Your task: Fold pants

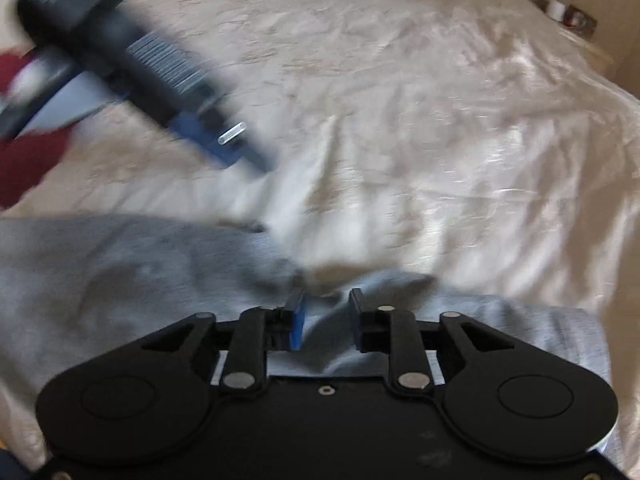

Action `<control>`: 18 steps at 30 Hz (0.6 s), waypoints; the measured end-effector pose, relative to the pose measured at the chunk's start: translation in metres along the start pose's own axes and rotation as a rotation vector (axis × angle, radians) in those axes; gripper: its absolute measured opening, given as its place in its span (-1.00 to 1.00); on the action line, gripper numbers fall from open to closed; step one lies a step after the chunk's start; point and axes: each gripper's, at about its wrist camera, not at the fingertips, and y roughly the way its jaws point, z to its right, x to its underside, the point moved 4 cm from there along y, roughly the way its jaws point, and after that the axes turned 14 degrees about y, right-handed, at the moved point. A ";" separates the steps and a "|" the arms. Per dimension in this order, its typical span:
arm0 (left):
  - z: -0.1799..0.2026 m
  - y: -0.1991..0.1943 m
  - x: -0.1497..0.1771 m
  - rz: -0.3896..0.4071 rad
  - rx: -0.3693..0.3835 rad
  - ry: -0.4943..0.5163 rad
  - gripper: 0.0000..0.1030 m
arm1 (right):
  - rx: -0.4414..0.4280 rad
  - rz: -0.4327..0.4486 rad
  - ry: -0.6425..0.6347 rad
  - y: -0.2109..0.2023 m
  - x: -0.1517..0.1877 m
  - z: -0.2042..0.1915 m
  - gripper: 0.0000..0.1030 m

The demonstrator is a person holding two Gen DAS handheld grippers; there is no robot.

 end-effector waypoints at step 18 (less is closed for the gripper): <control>0.038 -0.016 0.066 -0.012 -0.088 -0.006 0.02 | -0.273 -0.154 -0.089 0.043 -0.058 -0.050 -0.18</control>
